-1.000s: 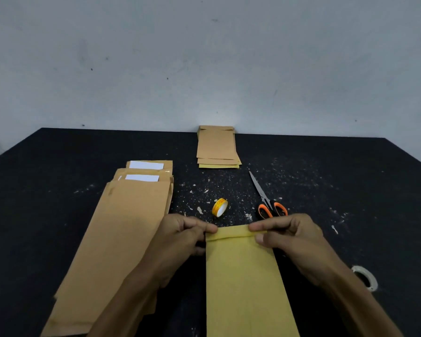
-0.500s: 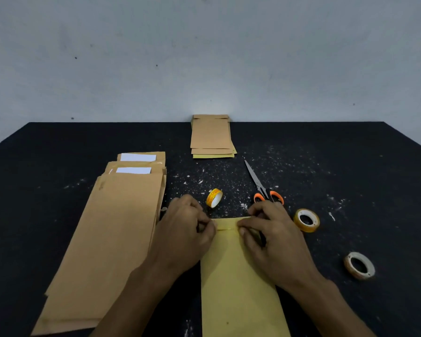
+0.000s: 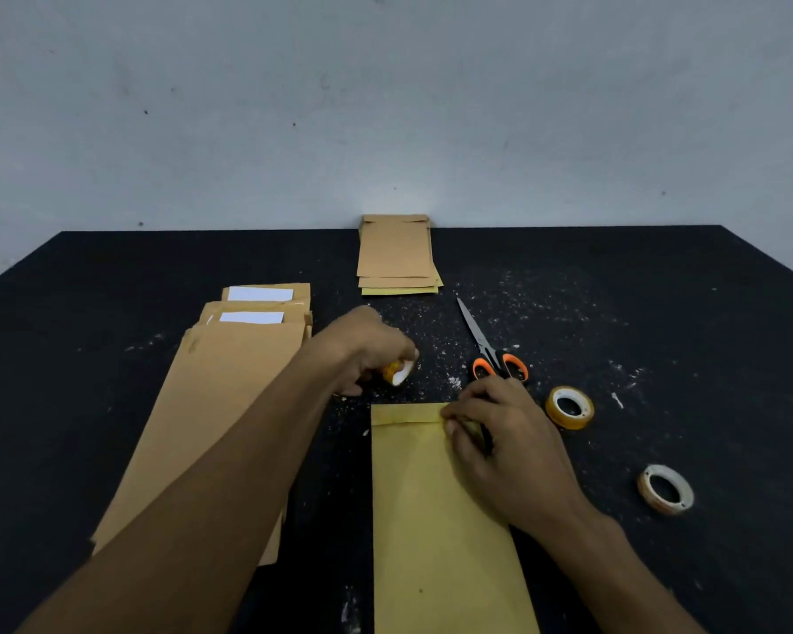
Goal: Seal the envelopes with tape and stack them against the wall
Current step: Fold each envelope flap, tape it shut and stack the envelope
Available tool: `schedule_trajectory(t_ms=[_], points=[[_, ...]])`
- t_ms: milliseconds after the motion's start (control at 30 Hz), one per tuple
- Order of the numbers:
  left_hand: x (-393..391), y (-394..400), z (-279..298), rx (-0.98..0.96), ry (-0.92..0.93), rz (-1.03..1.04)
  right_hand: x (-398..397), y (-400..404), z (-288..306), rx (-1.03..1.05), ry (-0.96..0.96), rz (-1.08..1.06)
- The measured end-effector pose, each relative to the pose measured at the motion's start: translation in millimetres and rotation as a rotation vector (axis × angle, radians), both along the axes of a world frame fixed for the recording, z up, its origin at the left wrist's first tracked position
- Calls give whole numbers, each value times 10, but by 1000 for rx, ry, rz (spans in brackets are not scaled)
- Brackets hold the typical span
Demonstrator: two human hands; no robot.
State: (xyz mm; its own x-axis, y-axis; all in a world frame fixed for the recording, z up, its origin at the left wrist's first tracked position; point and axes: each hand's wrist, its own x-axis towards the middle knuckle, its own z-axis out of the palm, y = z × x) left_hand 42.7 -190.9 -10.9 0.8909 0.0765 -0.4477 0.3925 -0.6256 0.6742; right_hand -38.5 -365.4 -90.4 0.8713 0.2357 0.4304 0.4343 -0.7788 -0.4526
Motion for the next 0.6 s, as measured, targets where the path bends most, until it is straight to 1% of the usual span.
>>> schedule_trajectory(t_ms=[100, 233, 300, 367, 467, 533, 600], points=[[35, -43, 66, 20, 63, 18, -8, -2, 0, 12, 8, -1], [103, -63, 136, -17, 148, 39, -10, -6, 10, 15, 20, 4], [115, -51, 158, -58, 153, 45, -7, -8, 12, 16, 30, 4], [107, -17, 159, -132, 117, 62, -8, -9, 12, 19, 36, -3], [18, 95, 137, -362, 51, 118, -5, -1, 26, 32, 35, -1], [-85, 187, 103, -593, -25, 159, -5, 3, 32, 24, 37, -3], [-234, 241, 76, -814, -120, 149, -14, 8, 40, 25, 28, -16]])
